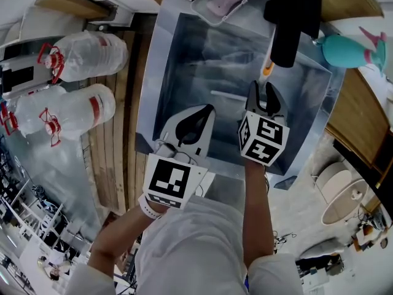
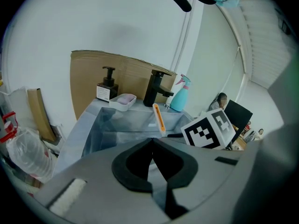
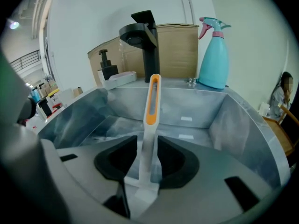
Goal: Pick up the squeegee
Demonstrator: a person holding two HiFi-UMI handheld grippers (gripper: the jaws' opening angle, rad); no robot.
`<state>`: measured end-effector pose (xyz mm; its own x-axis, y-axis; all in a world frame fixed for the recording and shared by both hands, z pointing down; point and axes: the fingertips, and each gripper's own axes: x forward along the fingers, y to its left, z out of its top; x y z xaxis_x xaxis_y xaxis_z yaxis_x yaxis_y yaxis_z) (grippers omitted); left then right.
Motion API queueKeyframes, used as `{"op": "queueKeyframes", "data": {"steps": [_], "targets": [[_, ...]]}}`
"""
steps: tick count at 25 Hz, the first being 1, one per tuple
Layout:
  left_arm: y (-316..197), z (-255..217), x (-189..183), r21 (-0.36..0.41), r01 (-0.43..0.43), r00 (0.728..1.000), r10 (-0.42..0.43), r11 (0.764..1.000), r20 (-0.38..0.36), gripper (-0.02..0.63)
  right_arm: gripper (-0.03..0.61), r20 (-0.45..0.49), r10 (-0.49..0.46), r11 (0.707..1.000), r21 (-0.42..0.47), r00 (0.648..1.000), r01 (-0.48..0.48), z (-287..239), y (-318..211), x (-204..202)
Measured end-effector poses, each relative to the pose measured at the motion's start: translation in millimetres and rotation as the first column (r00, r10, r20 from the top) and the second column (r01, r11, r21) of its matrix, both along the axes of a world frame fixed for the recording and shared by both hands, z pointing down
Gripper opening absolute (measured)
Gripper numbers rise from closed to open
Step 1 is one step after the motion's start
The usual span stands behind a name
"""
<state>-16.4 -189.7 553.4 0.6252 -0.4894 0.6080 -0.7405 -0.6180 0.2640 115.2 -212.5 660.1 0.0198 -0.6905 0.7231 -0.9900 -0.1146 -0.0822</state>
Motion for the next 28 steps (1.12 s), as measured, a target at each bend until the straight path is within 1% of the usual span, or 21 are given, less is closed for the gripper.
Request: {"op": "queueKeyframes", "data": {"steps": [6, 9, 17, 22, 28], "targets": [[1, 1, -4, -0.005, 0.006, 1.0, -0.006, 1.0, 0.003, 0.005, 0.101, -0.018, 0.013, 0.999, -0.039, 1.0, -0.014, 10, -3, 0], [0, 1, -4, -0.003, 0.013, 1.0, -0.013, 1.0, 0.001, 0.006, 0.074, -0.012, 0.023, 0.999, -0.047, 1.0, -0.024, 12, -4, 0], [3, 0, -10, 0.002, 0.023, 1.0, -0.023, 1.0, 0.005, 0.006, 0.063, -0.014, 0.046, 0.998, -0.05, 0.999, -0.047, 8, 0, -1], [9, -4, -10, 0.006, 0.028, 1.0, -0.028, 1.0, 0.0, 0.005, 0.061, -0.013, 0.01, 0.999, -0.05, 1.0, -0.01, 3, 6, -6], [15, -13, -9, 0.021, 0.033, 0.999, -0.033, 0.999, 0.001, 0.005, 0.061, -0.015, -0.077, 0.997, -0.033, 0.997, 0.076, -9, 11, -21]]}}
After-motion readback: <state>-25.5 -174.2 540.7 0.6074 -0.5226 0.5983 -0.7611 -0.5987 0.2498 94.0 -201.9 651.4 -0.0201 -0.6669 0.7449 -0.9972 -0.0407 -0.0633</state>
